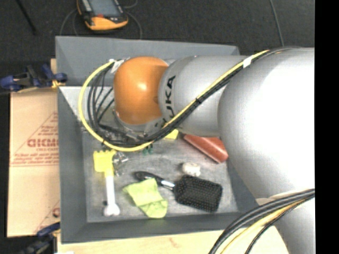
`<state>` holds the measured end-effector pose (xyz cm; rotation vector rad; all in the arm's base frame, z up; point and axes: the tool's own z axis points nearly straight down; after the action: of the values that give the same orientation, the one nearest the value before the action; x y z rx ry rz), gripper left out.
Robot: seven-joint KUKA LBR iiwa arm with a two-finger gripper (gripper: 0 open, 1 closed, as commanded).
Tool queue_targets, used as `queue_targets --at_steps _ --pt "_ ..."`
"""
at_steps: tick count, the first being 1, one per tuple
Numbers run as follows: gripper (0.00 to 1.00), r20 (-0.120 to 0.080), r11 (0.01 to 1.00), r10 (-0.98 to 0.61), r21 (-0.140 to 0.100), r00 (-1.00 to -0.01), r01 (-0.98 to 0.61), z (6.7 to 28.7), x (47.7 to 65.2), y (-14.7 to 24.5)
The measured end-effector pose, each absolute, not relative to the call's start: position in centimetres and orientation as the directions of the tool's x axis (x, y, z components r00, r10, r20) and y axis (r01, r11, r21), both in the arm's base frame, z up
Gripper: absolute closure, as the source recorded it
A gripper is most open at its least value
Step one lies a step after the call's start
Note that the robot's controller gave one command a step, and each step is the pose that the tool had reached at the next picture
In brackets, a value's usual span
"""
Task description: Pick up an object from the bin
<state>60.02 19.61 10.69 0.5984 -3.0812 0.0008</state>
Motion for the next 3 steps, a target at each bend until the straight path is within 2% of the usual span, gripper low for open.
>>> queue_targets --at_steps 1,2,3 --pt "1.00 -0.006 0.940 -0.342 0.000 -0.940 -0.342 13.6 57.0 20.0" --pt "1.00 0.000 0.954 -0.301 0.001 -0.954 -0.301 14.8 58.1 21.4" --pt "1.00 -0.006 0.934 -0.357 -0.002 -0.934 -0.357 15.7 58.5 20.5"
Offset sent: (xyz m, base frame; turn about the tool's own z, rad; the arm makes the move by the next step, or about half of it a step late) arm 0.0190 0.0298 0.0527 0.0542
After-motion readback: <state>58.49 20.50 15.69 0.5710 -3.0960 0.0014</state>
